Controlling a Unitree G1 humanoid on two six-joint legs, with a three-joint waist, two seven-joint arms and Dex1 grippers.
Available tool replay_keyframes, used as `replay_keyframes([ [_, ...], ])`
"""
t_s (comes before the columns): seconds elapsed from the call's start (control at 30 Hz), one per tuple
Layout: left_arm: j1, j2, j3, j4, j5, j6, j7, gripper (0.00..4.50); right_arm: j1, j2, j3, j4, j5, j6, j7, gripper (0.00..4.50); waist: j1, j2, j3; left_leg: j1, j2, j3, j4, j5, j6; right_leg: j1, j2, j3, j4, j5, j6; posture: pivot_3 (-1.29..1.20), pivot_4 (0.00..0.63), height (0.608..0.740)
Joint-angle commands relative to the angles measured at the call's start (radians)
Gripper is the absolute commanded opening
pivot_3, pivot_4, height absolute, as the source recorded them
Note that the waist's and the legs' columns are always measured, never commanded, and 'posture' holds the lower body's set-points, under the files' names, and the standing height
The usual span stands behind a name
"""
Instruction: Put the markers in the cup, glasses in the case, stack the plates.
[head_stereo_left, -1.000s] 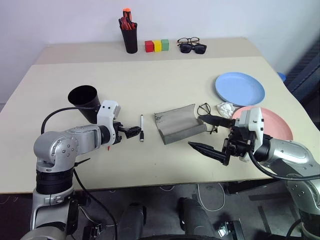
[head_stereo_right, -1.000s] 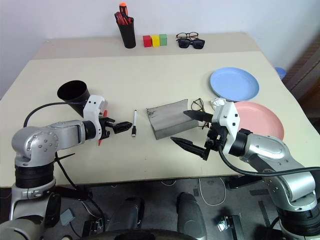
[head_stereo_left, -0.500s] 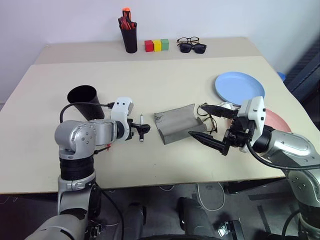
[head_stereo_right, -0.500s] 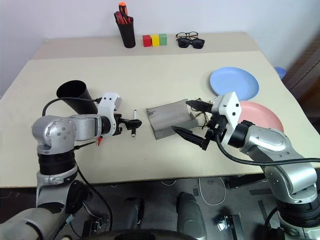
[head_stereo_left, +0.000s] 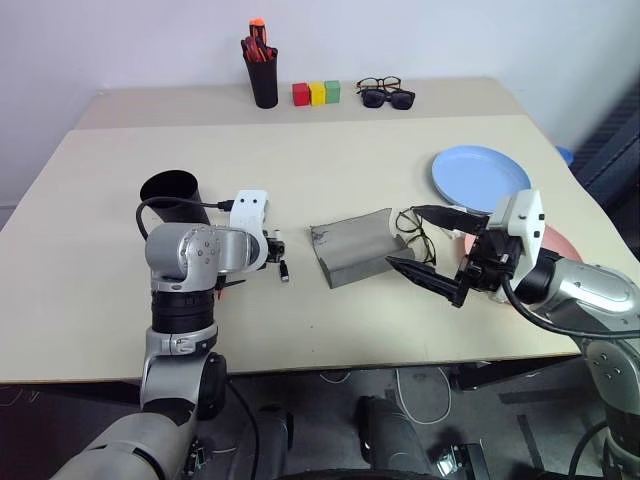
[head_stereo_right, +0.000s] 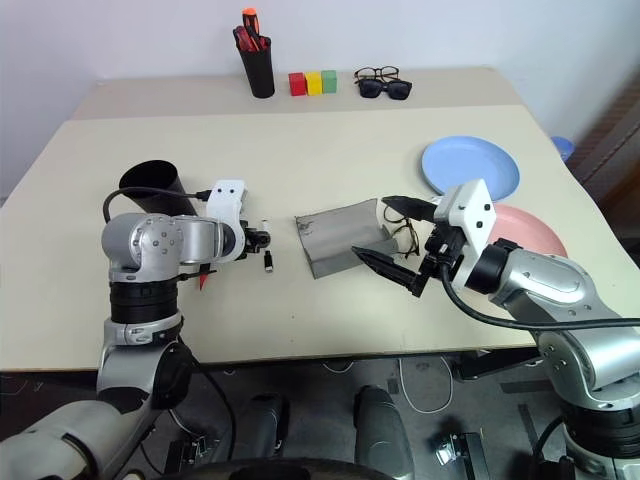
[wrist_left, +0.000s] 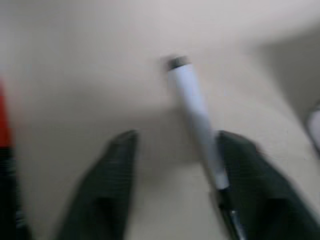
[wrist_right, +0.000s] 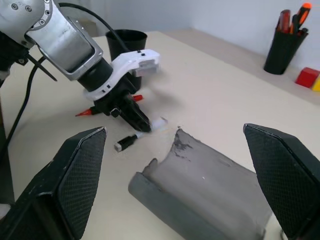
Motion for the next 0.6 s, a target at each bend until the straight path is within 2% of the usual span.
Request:
replay_keyframes([
  [0.03,0.002,-0.017,0.009,0.056,-0.020,0.016,0.026,0.66,0.001,-0.015,-0.040,-0.016,-0.006,-0.026,0.005,4.50,0.002,0.000,0.000,0.000,0.000,0.000,0.000,0.000,0.000,0.000,0.000,0.000,0.000,0.000,0.000,0.00,0.150,0.740],
  [0.07,0.000,-0.021,0.017,0.064,-0.023,0.016,0.035,0.21,0.007,-0.015,-0.040,-0.012,-0.014,-0.034,0.007,4.50,0.003,0.000,0.000,0.000,0.000,0.000,0.000,0.000,0.000,0.000,0.000,0.000,0.000,0.000,0.000,0.00,0.150,0.740],
  [0.1,-0.001,-0.021,0.018,0.069,-0.025,0.016,0.038,0.06,0.011,-0.012,-0.038,-0.009,-0.021,-0.040,0.006,4.50,0.005,0.000,0.000,0.000,0.000,0.000,0.000,0.000,0.000,0.001,0.000,0.000,0.000,0.000,0.000,0.00,0.150,0.740],
  [0.33,-0.030,-0.017,0.026,0.088,-0.088,0.016,-0.017,0.06,0.054,0.020,-0.039,0.013,-0.055,-0.085,-0.009,4.50,0.005,0.000,0.000,0.003,0.000,0.000,0.000,0.000,0.000,0.004,0.000,0.000,-0.001,0.000,0.001,0.00,0.150,0.740],
  [0.47,-0.068,0.024,-0.022,-0.059,-0.124,-0.003,-0.167,0.06,0.036,0.052,-0.035,0.032,-0.066,-0.106,-0.037,4.50,0.001,-0.003,0.002,0.003,-0.001,0.000,0.000,0.000,0.000,0.005,-0.001,0.000,-0.002,-0.001,0.002,0.00,0.150,0.740],
  [0.6,-0.066,0.037,-0.033,-0.130,-0.097,-0.092,-0.215,0.06,0.032,0.050,-0.038,0.051,-0.077,-0.119,-0.028,4.50,-0.006,-0.003,0.002,-0.003,0.000,0.000,-0.002,0.001,-0.002,-0.003,-0.001,0.000,-0.001,0.001,0.000,0.00,0.150,0.740],
])
